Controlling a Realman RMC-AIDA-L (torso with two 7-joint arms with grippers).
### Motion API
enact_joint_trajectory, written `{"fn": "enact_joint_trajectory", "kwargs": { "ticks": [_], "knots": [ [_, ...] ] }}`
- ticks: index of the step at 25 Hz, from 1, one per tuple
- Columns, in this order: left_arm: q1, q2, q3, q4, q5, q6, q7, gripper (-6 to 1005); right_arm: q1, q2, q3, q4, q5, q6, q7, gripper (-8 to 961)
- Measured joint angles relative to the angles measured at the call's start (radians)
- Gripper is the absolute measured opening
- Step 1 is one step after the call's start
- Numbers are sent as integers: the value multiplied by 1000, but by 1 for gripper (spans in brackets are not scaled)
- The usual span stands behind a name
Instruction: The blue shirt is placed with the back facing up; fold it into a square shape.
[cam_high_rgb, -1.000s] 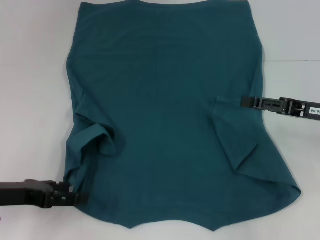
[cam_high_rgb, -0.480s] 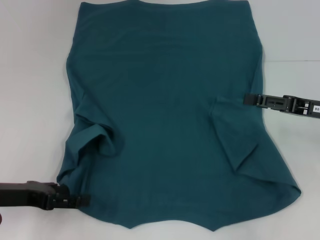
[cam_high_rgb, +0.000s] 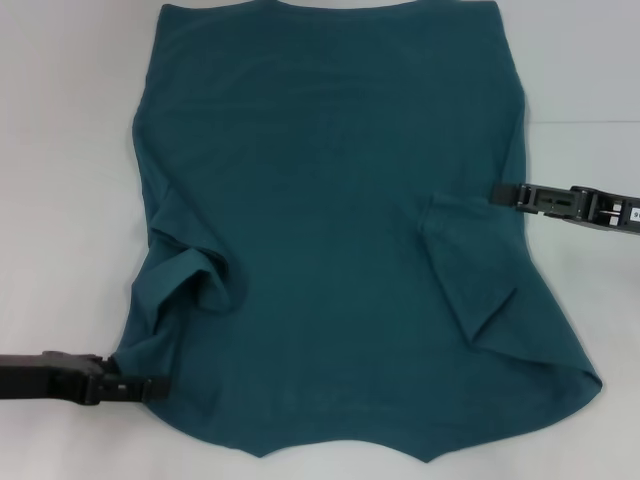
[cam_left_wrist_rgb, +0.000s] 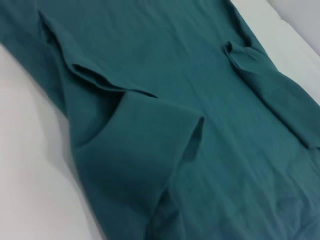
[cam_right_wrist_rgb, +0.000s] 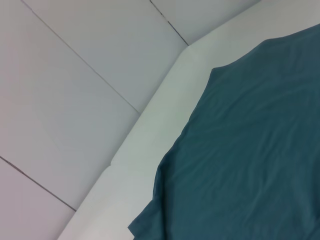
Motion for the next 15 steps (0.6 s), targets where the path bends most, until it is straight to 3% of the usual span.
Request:
{"fn": "enact_joint_trajectory", "kwargs": {
  "ticks": [15],
  "knots": [
    [-5,-8,2,6,-10,-16,-21,932,-4,0,3,0,0,4,-1,900]
  ]
}}
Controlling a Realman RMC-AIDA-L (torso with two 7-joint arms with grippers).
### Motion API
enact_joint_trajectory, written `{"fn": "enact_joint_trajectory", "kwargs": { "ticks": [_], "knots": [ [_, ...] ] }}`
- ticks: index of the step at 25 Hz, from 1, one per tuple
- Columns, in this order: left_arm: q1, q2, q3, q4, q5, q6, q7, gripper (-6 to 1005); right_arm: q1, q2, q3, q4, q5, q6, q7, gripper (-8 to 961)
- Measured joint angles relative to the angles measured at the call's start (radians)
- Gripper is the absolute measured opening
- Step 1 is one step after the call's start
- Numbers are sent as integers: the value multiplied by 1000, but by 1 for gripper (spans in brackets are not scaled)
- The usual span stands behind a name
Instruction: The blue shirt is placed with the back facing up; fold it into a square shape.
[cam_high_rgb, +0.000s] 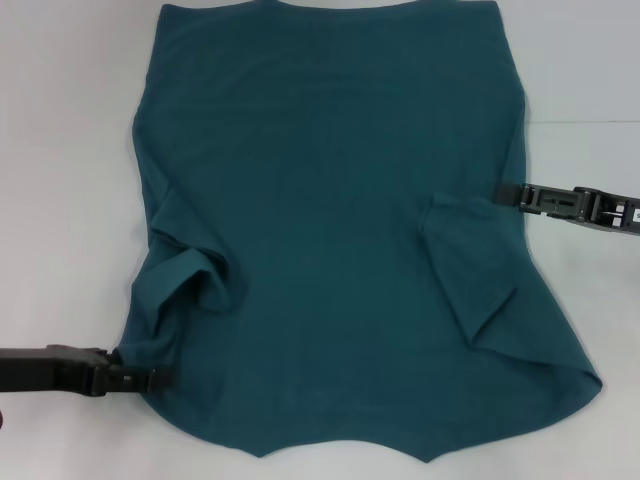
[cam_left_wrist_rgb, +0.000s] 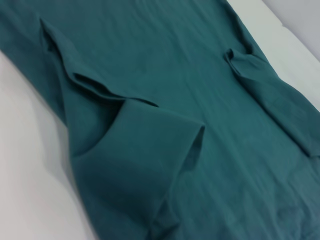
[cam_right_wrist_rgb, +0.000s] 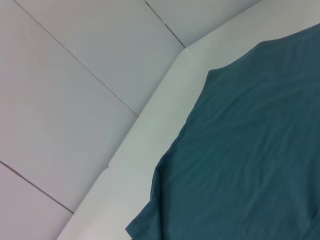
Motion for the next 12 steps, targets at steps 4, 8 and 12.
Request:
{"fn": "enact_joint_trajectory", "kwargs": {
  "ticks": [4,8,12],
  "knots": [
    [0,0,-1,-2,0,-33,-22,932,0,0,0,0,0,0,-4,900],
    [1,3,0,-9,4,-79,-52,830,-1,0,0,0,0,-3,-6,899],
    [0,2,5,-9,7,-86,-58,686,-3,0,0,0,0,-3,-6,899]
  ]
}}
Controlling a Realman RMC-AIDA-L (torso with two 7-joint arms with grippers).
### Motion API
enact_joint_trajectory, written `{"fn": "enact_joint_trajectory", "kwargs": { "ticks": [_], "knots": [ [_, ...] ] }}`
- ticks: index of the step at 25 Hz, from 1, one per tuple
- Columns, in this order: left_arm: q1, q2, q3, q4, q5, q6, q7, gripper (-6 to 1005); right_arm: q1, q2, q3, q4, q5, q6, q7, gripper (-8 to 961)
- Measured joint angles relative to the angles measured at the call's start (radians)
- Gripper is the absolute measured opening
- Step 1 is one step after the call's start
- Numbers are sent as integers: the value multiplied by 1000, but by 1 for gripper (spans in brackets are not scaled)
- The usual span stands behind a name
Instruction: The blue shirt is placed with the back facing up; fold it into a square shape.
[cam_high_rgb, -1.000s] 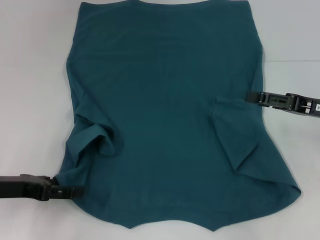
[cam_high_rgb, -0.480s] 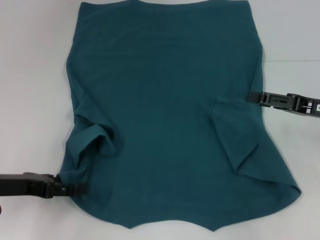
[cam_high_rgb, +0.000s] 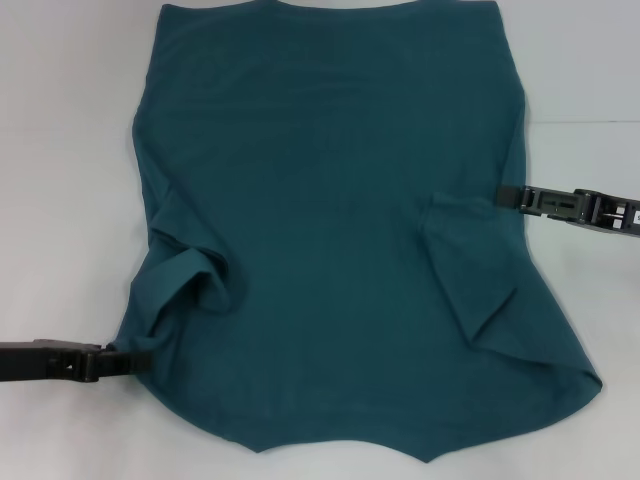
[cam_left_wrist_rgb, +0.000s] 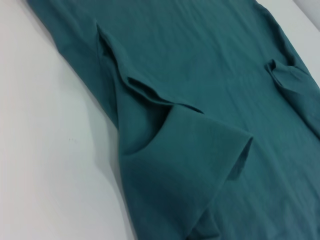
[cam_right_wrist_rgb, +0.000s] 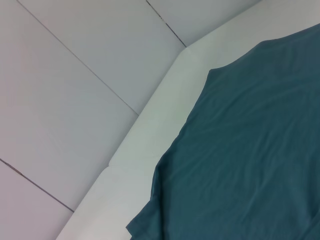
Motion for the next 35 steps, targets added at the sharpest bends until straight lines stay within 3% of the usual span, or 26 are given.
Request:
{"fn": "enact_joint_trajectory", "kwargs": {
  "ticks": [8,16,22,35],
  "knots": [
    [-1,-2,19,2,1,-2,-9,337,-2,0,0,0,0,-1,0,898],
    [-1,-2,26,3,1,-3,-12,133,-2,0,-2,2,-6,5,-1,898],
    [-1,-2,15,9,-7,8,-13,3,-3,-20,-10,8,-68,8,19,897],
    [-1,-6,13,6,-23,19,-12,4,-61,-90,-9,-2,-256,-78,186,896]
  ]
}}
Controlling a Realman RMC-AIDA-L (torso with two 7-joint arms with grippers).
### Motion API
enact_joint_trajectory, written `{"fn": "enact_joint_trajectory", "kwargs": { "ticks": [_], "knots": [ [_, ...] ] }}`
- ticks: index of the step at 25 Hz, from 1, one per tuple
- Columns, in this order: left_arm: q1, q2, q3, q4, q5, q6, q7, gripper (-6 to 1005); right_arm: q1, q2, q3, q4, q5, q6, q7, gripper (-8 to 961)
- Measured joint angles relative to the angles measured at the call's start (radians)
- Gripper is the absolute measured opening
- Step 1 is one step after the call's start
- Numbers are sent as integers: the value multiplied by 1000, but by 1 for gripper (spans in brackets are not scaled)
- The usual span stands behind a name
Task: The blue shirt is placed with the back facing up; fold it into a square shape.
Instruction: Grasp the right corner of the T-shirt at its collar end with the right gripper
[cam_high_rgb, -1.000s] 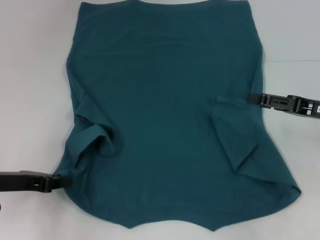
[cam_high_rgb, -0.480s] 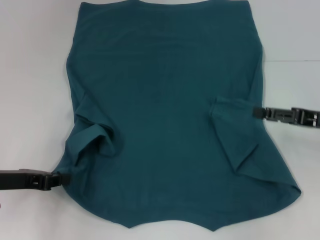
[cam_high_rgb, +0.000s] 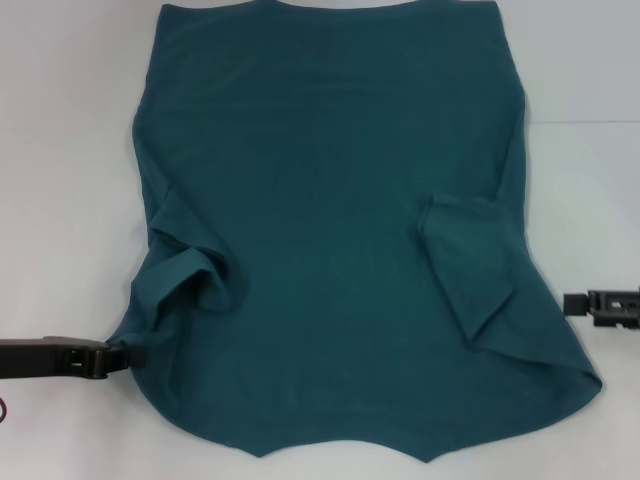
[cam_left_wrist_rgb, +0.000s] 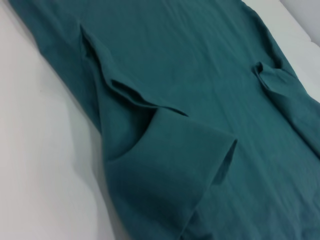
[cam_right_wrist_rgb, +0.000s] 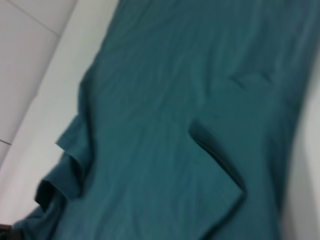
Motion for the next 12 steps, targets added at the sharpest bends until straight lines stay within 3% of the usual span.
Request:
{"fn": "enact_joint_trajectory", "kwargs": {
  "ticks": [5,12],
  "knots": [
    [0,0,0,1,-11,0,-1,4,-21,-2,-2,8,-30,3,2,896],
    [-3,-1,0,3,-18,-3,-1,4,-19,12,-4,20,-73,7,2,895]
  ]
}}
